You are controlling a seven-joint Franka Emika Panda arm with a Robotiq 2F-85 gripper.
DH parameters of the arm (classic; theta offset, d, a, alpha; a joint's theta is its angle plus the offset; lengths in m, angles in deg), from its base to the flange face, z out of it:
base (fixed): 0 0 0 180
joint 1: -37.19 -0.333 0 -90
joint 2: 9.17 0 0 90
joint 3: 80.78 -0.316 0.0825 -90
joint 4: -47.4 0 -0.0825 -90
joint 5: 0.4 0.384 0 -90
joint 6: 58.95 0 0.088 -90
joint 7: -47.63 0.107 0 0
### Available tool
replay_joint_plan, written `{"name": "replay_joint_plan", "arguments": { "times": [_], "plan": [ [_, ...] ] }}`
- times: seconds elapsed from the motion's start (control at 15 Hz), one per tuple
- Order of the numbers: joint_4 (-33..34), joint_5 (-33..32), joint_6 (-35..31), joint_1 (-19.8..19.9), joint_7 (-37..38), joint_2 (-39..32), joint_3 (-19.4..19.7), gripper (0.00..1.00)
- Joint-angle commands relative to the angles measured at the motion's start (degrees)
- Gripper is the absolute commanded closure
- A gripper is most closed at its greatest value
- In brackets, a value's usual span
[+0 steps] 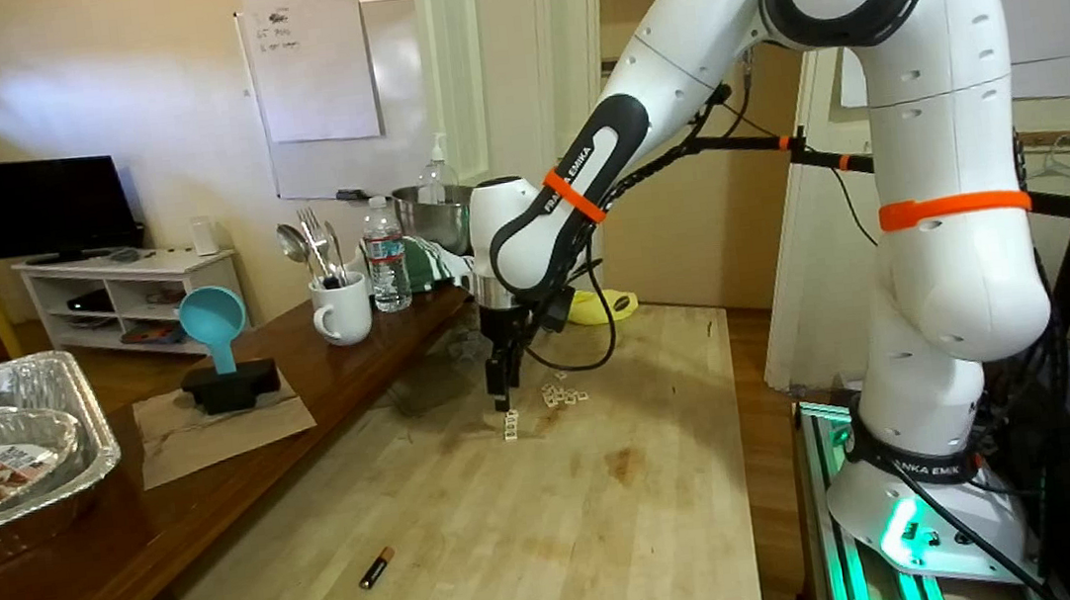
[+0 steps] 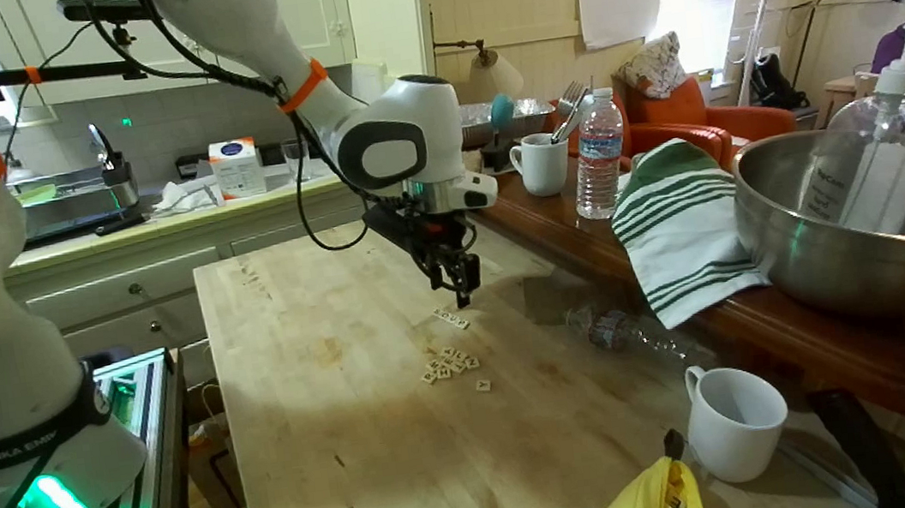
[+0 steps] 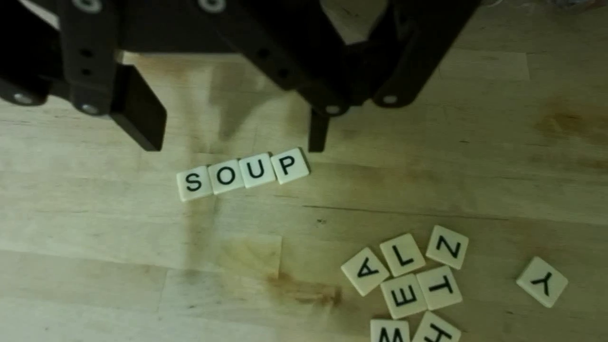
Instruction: Move the letter pieces on the table
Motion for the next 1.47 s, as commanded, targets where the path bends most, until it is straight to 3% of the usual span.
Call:
{"name": "replay_joint_plan", "arguments": {
  "times": [0.0, 0.4, 1.4],
  "plan": [
    [2.6, -1.4, -1.3, 0.8, -1.3, -3.7, 0.0, 0.54],
    [3.6, -2.4, -3.0, 1.3, -2.4, -6.1, 0.0, 1.00],
    [2.5, -4.5, -3.4, 2.7, -7.5, -6.0, -0.4, 1.00]
  ]
}}
